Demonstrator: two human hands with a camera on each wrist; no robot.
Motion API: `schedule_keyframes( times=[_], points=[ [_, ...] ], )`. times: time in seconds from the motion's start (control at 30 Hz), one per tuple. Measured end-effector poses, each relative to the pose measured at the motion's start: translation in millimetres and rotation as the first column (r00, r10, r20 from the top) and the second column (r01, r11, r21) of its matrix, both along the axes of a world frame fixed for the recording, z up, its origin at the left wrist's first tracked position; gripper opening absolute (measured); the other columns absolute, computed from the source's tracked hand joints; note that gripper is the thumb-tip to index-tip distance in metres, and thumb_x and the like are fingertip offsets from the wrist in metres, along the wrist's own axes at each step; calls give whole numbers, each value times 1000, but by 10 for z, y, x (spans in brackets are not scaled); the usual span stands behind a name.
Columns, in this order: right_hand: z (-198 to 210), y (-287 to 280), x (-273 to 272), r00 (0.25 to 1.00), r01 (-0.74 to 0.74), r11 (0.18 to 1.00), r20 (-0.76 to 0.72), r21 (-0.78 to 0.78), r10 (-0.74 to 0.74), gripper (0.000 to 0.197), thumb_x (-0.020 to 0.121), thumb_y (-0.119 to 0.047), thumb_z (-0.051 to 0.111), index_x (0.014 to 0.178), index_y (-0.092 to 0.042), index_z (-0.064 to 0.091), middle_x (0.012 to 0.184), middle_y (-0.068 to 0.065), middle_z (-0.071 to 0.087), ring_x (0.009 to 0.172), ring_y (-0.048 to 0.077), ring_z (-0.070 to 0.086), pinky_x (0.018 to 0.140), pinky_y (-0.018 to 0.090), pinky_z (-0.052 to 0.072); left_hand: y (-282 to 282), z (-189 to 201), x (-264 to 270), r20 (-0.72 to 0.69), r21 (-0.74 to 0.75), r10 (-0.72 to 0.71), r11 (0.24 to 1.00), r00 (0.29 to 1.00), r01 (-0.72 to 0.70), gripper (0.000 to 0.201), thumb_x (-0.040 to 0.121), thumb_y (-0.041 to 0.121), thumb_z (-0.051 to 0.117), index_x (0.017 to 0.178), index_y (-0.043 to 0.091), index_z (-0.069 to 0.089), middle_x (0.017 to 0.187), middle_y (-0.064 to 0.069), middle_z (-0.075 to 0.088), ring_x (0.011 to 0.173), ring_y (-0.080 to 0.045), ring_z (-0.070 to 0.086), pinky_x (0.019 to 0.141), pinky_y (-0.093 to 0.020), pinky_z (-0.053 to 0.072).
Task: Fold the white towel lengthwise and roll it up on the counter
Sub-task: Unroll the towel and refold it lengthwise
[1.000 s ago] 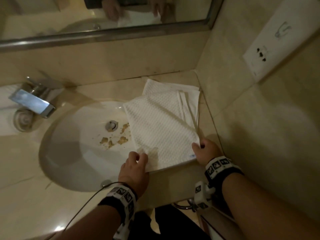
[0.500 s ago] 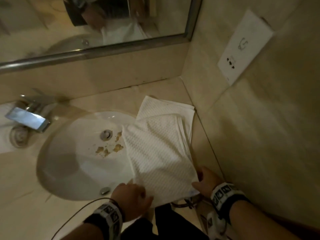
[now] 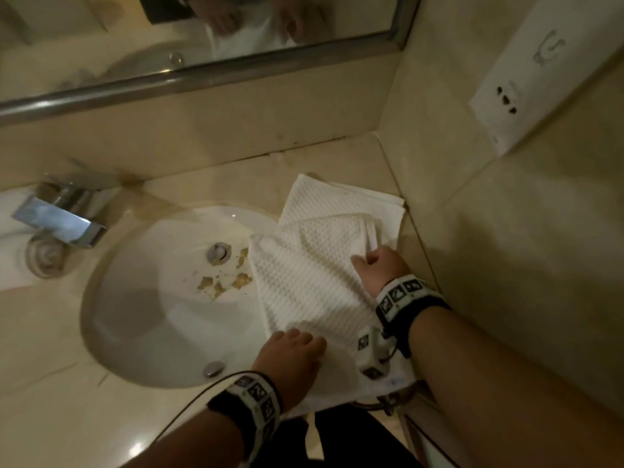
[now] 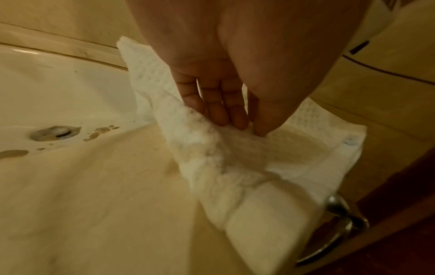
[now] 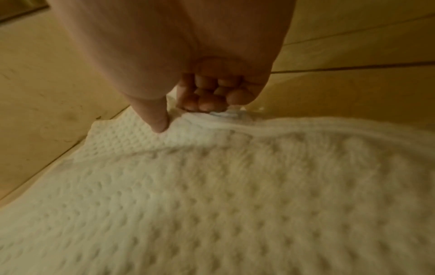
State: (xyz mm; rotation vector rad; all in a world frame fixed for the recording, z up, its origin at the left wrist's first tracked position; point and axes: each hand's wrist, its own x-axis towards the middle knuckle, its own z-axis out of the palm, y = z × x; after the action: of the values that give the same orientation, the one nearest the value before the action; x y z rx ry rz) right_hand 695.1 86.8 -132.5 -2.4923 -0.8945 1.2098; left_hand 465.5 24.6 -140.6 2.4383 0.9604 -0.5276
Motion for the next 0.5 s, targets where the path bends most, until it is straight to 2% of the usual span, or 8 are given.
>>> schedule_keyframes(
  times=[0.07,0.17,0.23,0.27,0.3,0.33,0.4,0.5],
  points=[
    [17,-13,44,998,-55,998,0,6,55,29,95,-47,57,106,-20,57,94,-2,59,81,20,55,74,28,42,-24,-8,28,9,-53,0,999,1000,0,24,96,25,45,119,26,53,115,0,63,108,-28,59,90,-38,44],
    [48,-73,130,997,49,995,48,92,-54,22,93,-41,56,98,-20,59,88,-2,62,69,14,54,67,29,42,3,-9,76,-40,-165,42,985,998,-48,31,93,20,46,123,29,49,117,-3,63,108,-30,60,86,-38,48],
    [46,-104,165,992,98,994,72,55,-102,25,91,-41,55,98,-18,61,95,3,65,72,17,57,67,30,45,27,22,95,-109,-228,41,972,993,-65,32,93,21,46,124,29,47,118,-7,62,107,-33,61,81,-38,48],
    [64,-119,172,991,111,994,67,11,-111,30,89,-42,54,105,-17,62,103,6,67,79,22,61,71,31,47,32,45,102,-131,-245,27,968,991,-59,32,93,21,46,124,29,46,117,-8,62,106,-33,61,81,-38,47],
    [68,-115,197,987,142,990,71,-19,-141,37,88,-43,54,113,-16,62,109,7,67,86,26,63,74,31,49,30,61,113,-146,-252,14,966,989,-51,32,93,21,46,124,29,46,117,-9,63,106,-34,61,82,-38,47],
    [75,-91,237,979,178,984,99,-7,-176,38,87,-42,55,113,-15,61,108,7,66,85,26,63,70,30,48,29,77,134,-155,-249,0,968,988,-39,33,92,21,46,124,28,46,116,-10,64,106,-35,62,84,-38,47],
    [87,23,323,945,281,956,150,79,-290,36,85,-42,59,104,-12,59,98,7,66,72,23,59,62,28,47,-9,77,178,-157,-226,-38,974,987,1,35,90,20,48,125,25,48,116,-11,65,107,-37,61,90,-40,45],
    [83,290,381,909,384,920,146,75,-391,71,74,-54,60,128,-10,46,120,12,62,95,32,64,86,43,55,-91,30,251,-82,-225,-75,973,994,55,42,89,35,56,128,24,46,121,-9,62,113,-35,58,99,-42,42]
  ],
)
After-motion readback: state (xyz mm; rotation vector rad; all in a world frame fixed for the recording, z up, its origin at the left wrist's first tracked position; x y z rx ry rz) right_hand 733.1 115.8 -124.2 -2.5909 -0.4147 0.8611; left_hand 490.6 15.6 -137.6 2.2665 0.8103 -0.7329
